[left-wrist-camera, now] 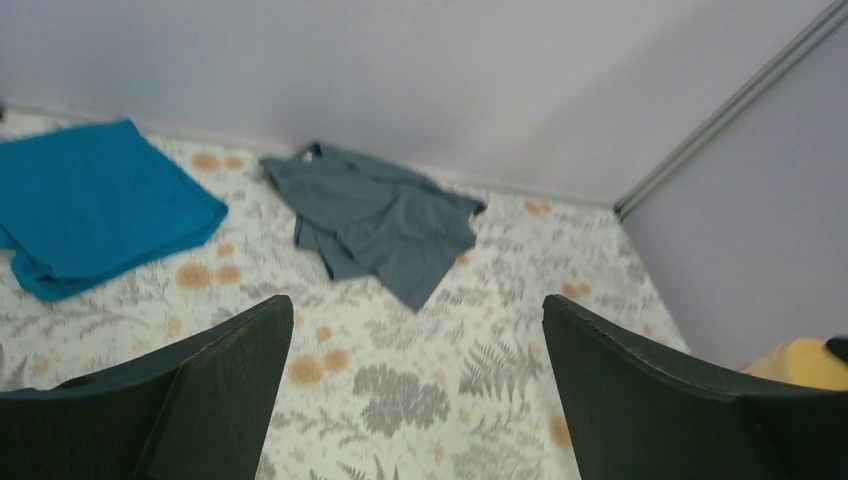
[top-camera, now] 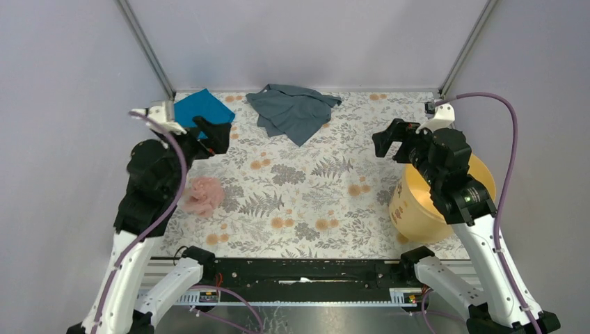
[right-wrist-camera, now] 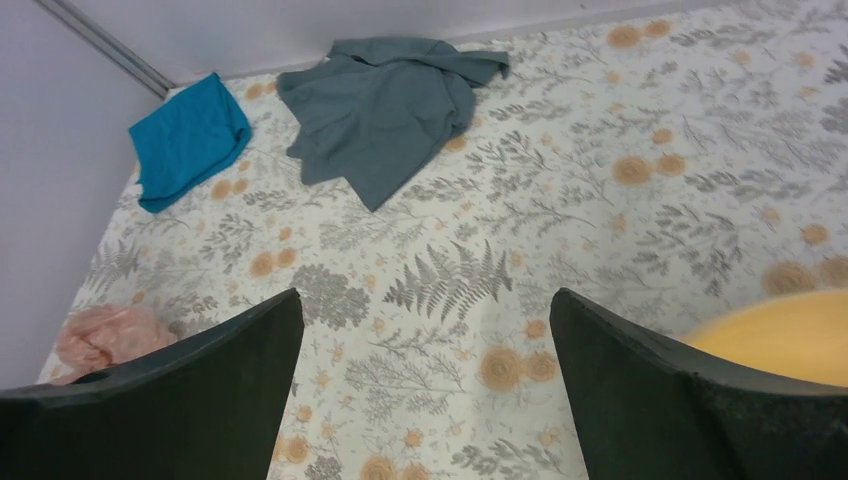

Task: Put the trash bags into the trash bin

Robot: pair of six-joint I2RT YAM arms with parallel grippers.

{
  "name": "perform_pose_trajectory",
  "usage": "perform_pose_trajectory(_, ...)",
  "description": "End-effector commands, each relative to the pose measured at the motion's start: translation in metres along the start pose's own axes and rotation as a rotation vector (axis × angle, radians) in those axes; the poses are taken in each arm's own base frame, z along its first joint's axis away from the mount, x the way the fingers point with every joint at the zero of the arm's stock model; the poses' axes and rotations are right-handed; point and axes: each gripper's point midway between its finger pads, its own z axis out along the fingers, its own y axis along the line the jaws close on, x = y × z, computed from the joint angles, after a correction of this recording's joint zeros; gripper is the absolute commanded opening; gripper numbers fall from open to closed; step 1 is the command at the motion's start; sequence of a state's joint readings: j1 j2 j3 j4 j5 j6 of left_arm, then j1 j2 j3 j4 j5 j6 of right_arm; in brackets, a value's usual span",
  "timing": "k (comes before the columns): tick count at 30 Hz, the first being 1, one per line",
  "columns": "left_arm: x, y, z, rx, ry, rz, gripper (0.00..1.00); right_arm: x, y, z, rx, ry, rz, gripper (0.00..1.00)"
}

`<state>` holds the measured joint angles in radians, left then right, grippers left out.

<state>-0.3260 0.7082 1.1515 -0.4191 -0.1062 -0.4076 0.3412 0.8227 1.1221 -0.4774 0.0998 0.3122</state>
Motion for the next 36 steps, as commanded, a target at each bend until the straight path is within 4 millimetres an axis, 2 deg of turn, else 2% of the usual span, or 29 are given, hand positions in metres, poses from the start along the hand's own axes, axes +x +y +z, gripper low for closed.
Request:
perform_pose_trajectory(1, 0.054, 0.007, 0.018, -0.007, 0.223, 0.025, 0.99, -0.023, 0.035, 0.006, -0.16, -0.04, 0.019, 1.0)
perform_pose_trajectory(4, 0.09, 0.019, 0.02, -0.048, 0.357, 0.033, 0.99, -0.018, 0.062, 0.01, -0.322, -0.03, 0.003, 1.0)
perform_pose_trajectory(8, 0.121, 0.037, 0.007, -0.103, 0.438, 0.035, 0.99, -0.008, 0.088, 0.025, -0.449, 0.032, 0.061, 1.0)
perform_pose_trajectory(12, 0.139, 0.055, -0.01, -0.165, 0.456, 0.03, 0.99, 0.011, 0.117, 0.047, -0.518, 0.128, 0.062, 1.0)
perform_pose_trajectory(14, 0.141, 0.07, -0.018, -0.257, 0.442, 0.005, 0.99, 0.024, 0.14, 0.05, -0.567, 0.163, 0.054, 1.0)
perform_pose_trajectory(15, 0.14, 0.083, -0.022, -0.342, 0.421, -0.011, 0.99, 0.033, 0.158, 0.048, -0.612, 0.184, 0.05, 1.0)
perform_pose_trajectory(18, 0.136, 0.131, -0.045, -0.644, 0.349, -0.024, 0.99, 0.071, 0.194, 0.047, -0.684, 0.276, 0.052, 1.0)
perform_pose_trajectory(20, 0.143, 0.146, -0.055, -0.74, 0.336, -0.053, 0.99, 0.103, 0.214, 0.046, -0.714, 0.345, 0.047, 1.0)
perform_pose_trajectory(22, 0.15, 0.148, -0.056, -0.759, 0.342, -0.073, 0.99, 0.132, 0.228, 0.044, -0.734, 0.401, 0.042, 1.0)
perform_pose_trajectory(25, 0.154, 0.153, -0.054, -0.804, 0.325, -0.108, 0.99, 0.172, 0.238, 0.042, -0.737, 0.484, 0.05, 1.0)
perform_pose_trajectory(29, 0.181, 0.157, -0.036, -0.791, 0.329, -0.156, 0.99, 0.21, 0.245, 0.035, -0.759, 0.578, 0.061, 1.0)
perform_pose_trajectory(32, 0.189, 0.176, -0.025, -0.86, 0.312, -0.105, 0.99, 0.23, 0.244, 0.029, -0.767, 0.631, 0.051, 1.0)
perform_pose_trajectory(36, 0.191, 0.189, -0.013, -0.922, 0.375, -0.017, 0.99, 0.239, 0.23, 0.027, -0.718, 0.641, 0.039, 1.0)
